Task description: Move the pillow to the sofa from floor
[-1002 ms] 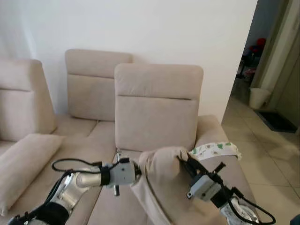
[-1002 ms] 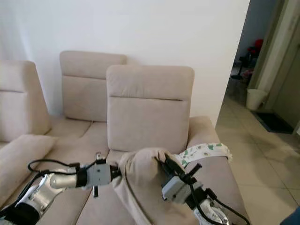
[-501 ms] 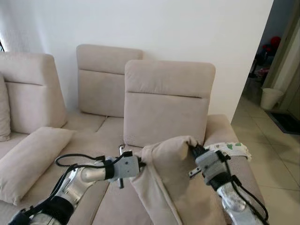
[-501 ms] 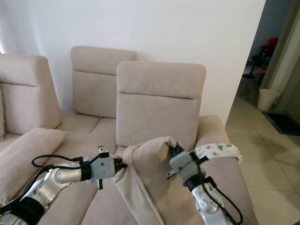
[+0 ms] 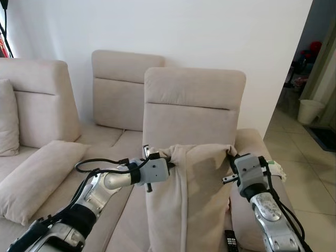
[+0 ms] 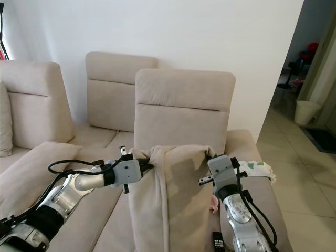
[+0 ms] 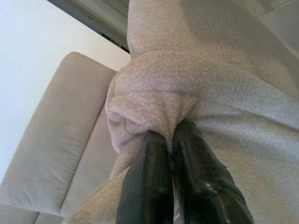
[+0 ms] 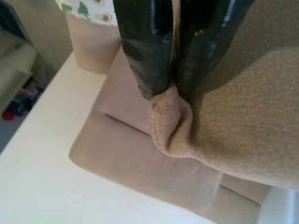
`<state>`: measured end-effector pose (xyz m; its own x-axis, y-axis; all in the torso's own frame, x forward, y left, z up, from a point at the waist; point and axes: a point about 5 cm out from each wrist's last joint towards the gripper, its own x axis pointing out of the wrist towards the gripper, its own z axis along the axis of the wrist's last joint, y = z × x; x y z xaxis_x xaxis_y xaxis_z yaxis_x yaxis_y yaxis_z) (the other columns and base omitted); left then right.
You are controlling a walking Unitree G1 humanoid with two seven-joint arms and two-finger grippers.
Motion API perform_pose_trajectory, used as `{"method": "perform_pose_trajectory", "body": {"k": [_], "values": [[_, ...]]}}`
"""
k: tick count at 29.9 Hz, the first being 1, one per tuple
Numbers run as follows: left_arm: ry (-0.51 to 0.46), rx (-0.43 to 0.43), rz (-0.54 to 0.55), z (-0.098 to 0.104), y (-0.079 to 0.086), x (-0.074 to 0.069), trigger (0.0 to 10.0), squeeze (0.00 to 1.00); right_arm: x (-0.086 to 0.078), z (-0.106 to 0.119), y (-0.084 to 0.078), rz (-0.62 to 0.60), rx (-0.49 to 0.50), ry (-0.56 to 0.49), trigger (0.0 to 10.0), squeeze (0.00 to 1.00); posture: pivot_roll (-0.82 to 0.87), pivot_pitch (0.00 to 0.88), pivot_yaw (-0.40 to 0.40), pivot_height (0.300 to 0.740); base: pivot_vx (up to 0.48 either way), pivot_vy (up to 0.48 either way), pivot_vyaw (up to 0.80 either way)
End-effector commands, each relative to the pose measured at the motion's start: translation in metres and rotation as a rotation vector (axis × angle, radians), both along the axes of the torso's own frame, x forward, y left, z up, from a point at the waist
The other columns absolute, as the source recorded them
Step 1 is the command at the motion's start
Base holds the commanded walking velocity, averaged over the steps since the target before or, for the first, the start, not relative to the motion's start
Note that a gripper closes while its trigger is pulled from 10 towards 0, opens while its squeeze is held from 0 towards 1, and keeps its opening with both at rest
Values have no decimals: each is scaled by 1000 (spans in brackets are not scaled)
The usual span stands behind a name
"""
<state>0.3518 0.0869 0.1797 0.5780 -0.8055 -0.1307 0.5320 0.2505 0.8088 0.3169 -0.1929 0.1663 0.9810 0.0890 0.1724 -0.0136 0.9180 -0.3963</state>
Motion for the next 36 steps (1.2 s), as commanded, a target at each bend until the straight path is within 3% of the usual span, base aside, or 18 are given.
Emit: {"method": "perform_pose_trajectory", "body": {"k": [1, 4, 10, 18, 19, 20, 21, 26, 27, 28, 29, 31, 32, 34, 35, 36], "values": [[-46, -14, 7, 10, -1, 3, 10000, 0, 1, -5, -13, -76, 35, 33, 10000, 0, 90, 0, 21, 740, 0, 0, 0], [-38, 0, -6, 4, -9, 2, 10000, 0, 2, -13, -19, -117, 53, 93, 10000, 0, 89, 0, 24, 740, 0, 0, 0], [-31, 15, -34, -2, -19, -1, 10000, 0, 1, -15, -18, -123, 59, 114, 10000, 0, 84, 0, 26, 740, 0, 0, 0], [-23, 20, -36, -4, -20, -1, 10000, 0, 2, -16, -16, -121, 58, 123, 10000, 0, 86, 0, 26, 740, 0, 0, 0], [-18, 9, -35, -3, -20, 0, 10000, 573, 2, -17, -14, -117, 61, 127, 10000, 0, 89, 0, 26, 740, 0, 0, 0], [-18, 9, -35, -3, -20, 0, 10000, 573, 2, -17, -14, -117, 61, 127, 10000, 0, 89, 0, 26, 740, 0, 0, 0], [-24, -3, -27, -1, -20, 0, 10000, 792, 3, -16, -14, -116, 64, 130, 10000, 0, 91, 0, 25, 740, 0, 0, 0], [-39, -21, -14, 2, -20, 2, 10000, 761, 4, -16, -14, -116, 67, 132, 10000, 0, 92, 0, 25, 740, 0, 0, 0], [-41, -25, -12, 2, -19, 3, 10000, 914, 4, -16, -14, -116, 66, 132, 10000, 47, 93, 0, 24, 740, 0, 0, 0], [-48, -28, -9, 3, -19, 3, 10000, 918, 4, -16, -13, -114, 71, 129, 10000, 1000, 93, 0, 22, 740, 0, 0, 0], [-53, -29, -7, 3, -20, 3, 10000, 616, 4, -15, -13, -114, 71, 128, 10000, 1000, 92, 0, 22, 740, 0, 0, 0], [-57, -30, -5, 3, -20, 3, 10000, 616, 4, -15, -13, -114, 71, 128, 10000, 1000, 92, 0, 22, 740, 0, 0, 0], [-59, -30, -6, 3, -20, 3, 10000, 0, 4, -15, -13, -116, 68, 129, 10000, 1000, 91, 0, 22, 740, 0, 0, 0], [-63, -29, -8, 3, -21, 3, 10000, 0, 4, -15, -14, -118, 64, 130, 10000, 1000, 91, 0, 22, 740, 0, 0, 0], [-65, -31, -10, 3, -22, 2, 10000, 0, 4, -15, -14, -122, 60, 132, 10000, 592, 91, 0, 22, 740, 0, 0, 0], [-65, -31, -10, 3, -22, 2, 10000, 0, 4, -15, -14, -122, 60, 132, 10000, 592, 91, 0, 22, 740, 0, 0, 0]]}}
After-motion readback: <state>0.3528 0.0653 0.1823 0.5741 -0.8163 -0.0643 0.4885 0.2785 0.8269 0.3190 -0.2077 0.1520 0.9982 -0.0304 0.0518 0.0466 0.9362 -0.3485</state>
